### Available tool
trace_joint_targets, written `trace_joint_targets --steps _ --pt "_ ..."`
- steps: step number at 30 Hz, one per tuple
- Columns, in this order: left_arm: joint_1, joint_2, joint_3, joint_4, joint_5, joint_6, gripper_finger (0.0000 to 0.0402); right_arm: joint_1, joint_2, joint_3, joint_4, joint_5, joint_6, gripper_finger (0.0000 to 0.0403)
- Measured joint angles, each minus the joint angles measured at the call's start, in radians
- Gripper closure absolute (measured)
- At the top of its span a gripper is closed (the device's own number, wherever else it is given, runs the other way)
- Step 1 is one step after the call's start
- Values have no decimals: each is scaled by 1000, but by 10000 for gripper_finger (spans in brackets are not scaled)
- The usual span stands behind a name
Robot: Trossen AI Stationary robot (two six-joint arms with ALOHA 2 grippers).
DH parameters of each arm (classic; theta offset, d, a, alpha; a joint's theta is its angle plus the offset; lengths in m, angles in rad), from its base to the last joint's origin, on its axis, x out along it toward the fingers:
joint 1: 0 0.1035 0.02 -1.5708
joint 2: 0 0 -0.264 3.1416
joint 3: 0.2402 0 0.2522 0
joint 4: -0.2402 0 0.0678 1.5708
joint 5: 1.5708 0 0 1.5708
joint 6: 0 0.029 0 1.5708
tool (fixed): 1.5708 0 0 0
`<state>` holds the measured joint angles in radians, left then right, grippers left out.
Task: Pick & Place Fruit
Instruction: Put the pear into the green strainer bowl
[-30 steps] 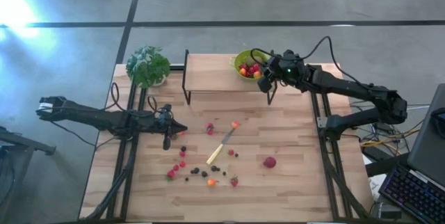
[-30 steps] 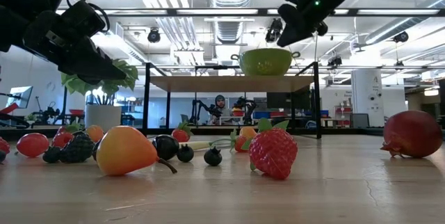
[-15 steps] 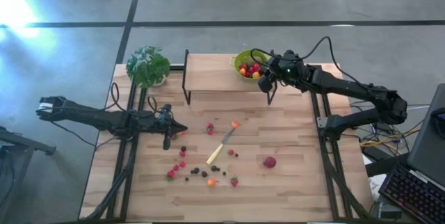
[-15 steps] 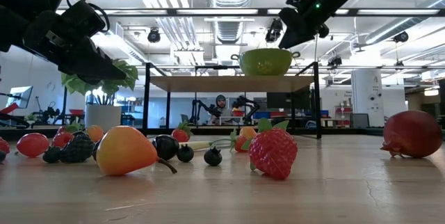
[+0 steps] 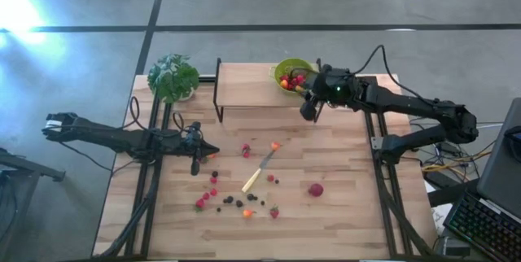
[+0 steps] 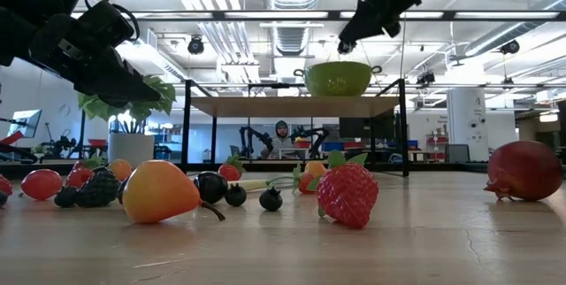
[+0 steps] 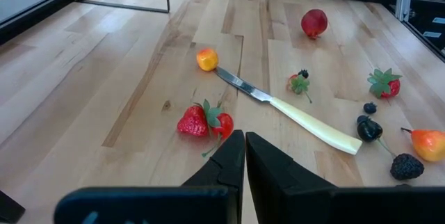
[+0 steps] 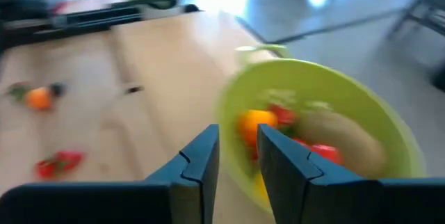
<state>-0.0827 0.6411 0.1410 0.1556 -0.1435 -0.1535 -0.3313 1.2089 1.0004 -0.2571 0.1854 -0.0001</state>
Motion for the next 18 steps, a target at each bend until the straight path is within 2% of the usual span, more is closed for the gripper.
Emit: trace_joint_targets --steps 11,18 --pt "0 0 0 0 0 0 381 268 0 -58 10 5 5 334" --pt "0 0 0 0 0 0 381 352 27 -183 157 26 85 309"
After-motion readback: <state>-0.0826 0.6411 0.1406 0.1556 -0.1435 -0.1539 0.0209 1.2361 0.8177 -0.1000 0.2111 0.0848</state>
